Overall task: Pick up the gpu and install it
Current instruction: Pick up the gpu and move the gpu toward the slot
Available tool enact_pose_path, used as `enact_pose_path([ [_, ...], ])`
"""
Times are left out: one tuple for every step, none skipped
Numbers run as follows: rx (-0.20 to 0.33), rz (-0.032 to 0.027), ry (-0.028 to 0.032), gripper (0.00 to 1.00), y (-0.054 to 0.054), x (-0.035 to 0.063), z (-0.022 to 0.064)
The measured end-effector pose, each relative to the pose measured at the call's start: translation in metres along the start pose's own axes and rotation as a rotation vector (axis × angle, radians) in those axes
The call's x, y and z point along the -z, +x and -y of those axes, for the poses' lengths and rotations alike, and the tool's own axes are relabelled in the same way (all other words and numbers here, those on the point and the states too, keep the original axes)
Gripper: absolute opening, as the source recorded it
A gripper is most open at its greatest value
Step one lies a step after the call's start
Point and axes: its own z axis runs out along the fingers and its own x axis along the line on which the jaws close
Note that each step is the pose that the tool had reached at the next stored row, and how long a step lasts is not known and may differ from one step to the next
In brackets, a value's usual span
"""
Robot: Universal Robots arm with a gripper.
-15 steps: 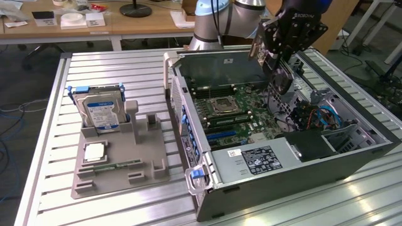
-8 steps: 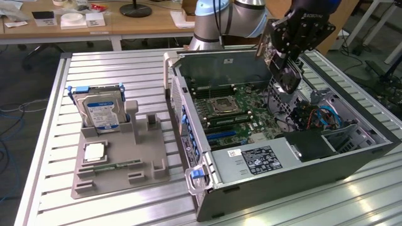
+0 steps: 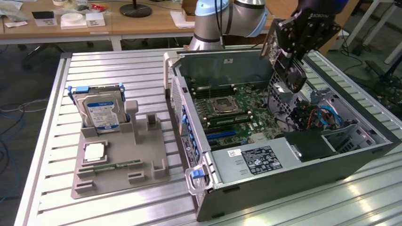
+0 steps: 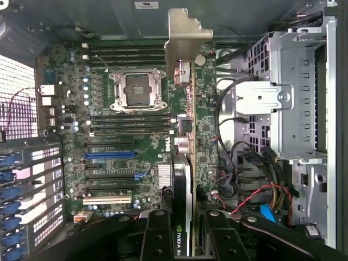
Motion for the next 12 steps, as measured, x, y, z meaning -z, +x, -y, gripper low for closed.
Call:
enact_pose_path([
  [0.000, 0.0000, 0.0000, 0.27, -0.0006, 0.0000, 0.0000],
  [0.000, 0.0001, 0.0000, 0.27, -0.0007, 0.0000, 0.0000],
  [0.000, 0.0001, 0.0000, 0.27, -0.0007, -0.0001, 0.0000],
  [0.000, 0.0000, 0.0000, 0.27, -0.0009, 0.0000, 0.0000],
  [0.000, 0.0000, 0.0000, 0.27, -0.0009, -0.0001, 0.0000],
  [0.000, 0.0000, 0.0000, 0.27, -0.0008, 0.0000, -0.0001],
  [0.000, 0.0000, 0.0000, 0.27, -0.0008, 0.0000, -0.0001],
  [0.000, 0.0001, 0.0000, 0.27, -0.0009, 0.0000, 0.0000],
  [0.000, 0.0000, 0.0000, 0.27, -0.0008, -0.0001, 0.0000],
  [0.000, 0.0000, -0.0001, 0.27, -0.0008, -0.0001, 0.0000],
  [0.000, 0.0001, -0.0001, 0.27, -0.0009, -0.0001, 0.0000],
  [0.000, 0.0001, -0.0001, 0.27, -0.0009, -0.0001, 0.0000],
])
